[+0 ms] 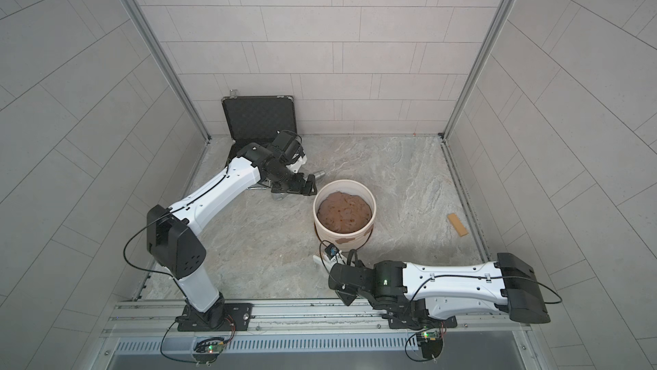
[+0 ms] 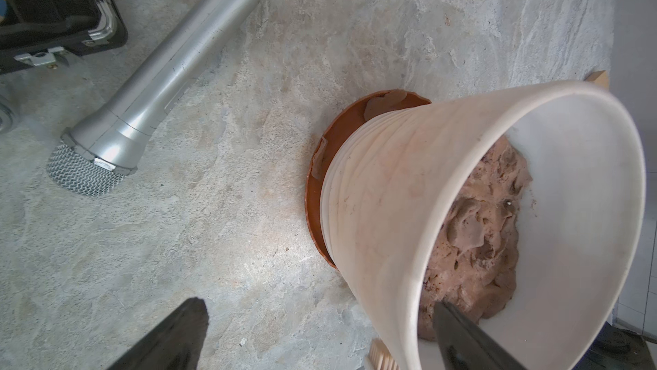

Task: Scrub the dried mud off the ceramic pot
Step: Brush off the soil from the pot.

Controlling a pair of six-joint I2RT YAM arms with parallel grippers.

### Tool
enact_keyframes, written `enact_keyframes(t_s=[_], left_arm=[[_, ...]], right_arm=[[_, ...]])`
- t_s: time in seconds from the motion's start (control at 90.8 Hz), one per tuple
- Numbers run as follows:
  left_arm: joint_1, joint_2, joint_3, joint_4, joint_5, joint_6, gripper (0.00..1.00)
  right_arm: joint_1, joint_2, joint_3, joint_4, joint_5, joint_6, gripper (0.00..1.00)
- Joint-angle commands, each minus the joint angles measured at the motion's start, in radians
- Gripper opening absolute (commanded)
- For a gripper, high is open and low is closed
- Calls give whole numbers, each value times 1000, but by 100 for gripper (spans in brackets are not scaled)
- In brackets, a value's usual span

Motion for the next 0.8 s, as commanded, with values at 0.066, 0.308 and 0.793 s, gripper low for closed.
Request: enact_keyframes(t_s=[0.066, 0.308, 0.793], left_arm=[[-38, -47, -63, 25, 34, -19, 100], [-92, -6, -33, 15, -4, -40, 90], [-162, 89, 51, -52, -252, -79, 51]], right_arm=[[27, -103, 32, 12, -54, -27, 0], [24, -347, 16, -52, 116, -68, 0], [-56, -378, 250, -244, 187, -169, 0]])
